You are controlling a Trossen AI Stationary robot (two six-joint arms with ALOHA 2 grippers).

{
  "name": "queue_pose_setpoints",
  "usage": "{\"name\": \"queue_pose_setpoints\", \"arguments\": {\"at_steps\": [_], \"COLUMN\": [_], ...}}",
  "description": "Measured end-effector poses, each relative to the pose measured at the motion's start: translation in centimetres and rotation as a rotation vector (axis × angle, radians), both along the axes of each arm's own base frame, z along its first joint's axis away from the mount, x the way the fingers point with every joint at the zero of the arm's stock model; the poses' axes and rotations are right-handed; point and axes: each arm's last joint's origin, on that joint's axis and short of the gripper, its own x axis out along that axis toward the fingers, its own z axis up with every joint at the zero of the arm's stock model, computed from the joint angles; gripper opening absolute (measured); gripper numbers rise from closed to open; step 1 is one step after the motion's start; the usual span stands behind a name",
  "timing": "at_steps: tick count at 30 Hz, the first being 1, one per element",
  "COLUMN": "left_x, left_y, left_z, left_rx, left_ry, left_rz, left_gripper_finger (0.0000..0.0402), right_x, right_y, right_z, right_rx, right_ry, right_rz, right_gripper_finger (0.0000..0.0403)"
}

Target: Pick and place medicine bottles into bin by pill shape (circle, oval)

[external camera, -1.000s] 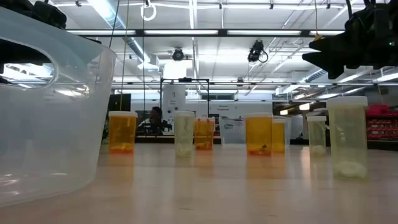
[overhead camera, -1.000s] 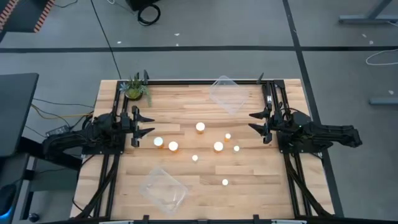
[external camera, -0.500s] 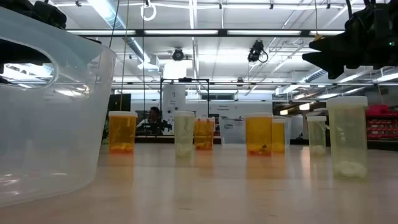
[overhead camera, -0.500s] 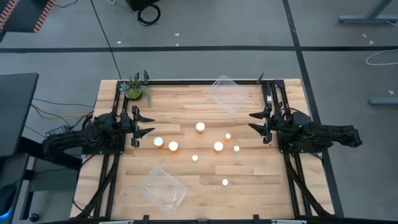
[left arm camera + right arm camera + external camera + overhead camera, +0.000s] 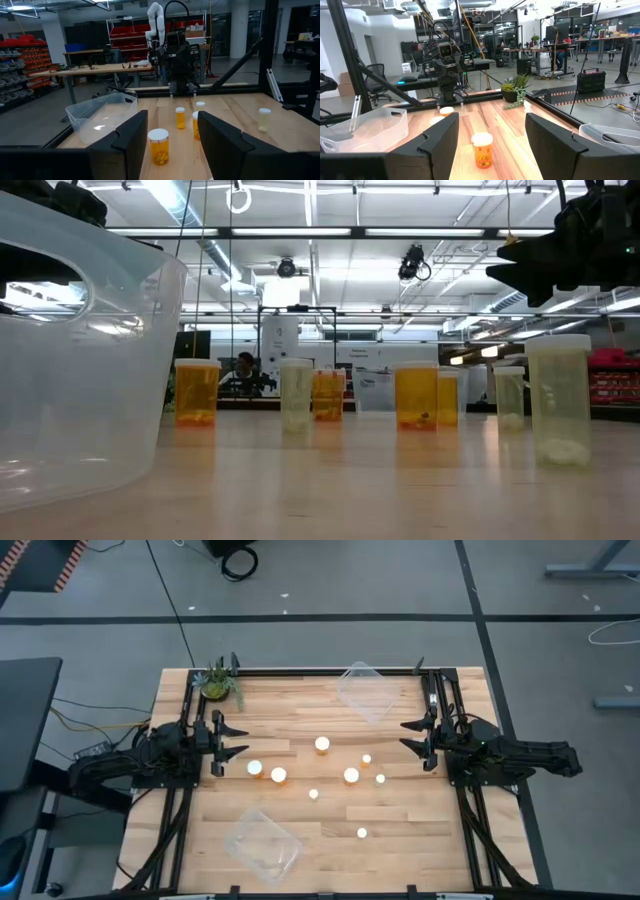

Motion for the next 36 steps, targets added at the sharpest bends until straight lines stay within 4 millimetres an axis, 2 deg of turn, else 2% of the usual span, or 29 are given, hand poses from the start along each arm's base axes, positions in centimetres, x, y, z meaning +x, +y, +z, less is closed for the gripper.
{"name": "queue_pose_setpoints", "arguments": {"at_steps": [21,27,36], "left_x": [0.0,-0.01,-0.03], "left_y": [0.0,0.0,-0.01], "left_z": [0.0,0.08,0.29], "left_rx": [-0.009,-0.325,-0.356], "left_ry": [-0.001,-0.045,-0.07], "left_rz": [-0.001,-0.035,-0.043], "left_gripper_finger": [0.0187,0.0184,0.0187], "right_x": [0.0,0.0,0.0], "right_y": [0.0,0.0,0.0], "right_z": [0.0,0.01,0.0], "right_rx": [0.0,0.0,0.0], "right_ry": [0.0,0.0,0.0], "right_rz": [0.0,0.0,0.0], "right_gripper_finger": [0.0237,0.0237,0.0237]}}
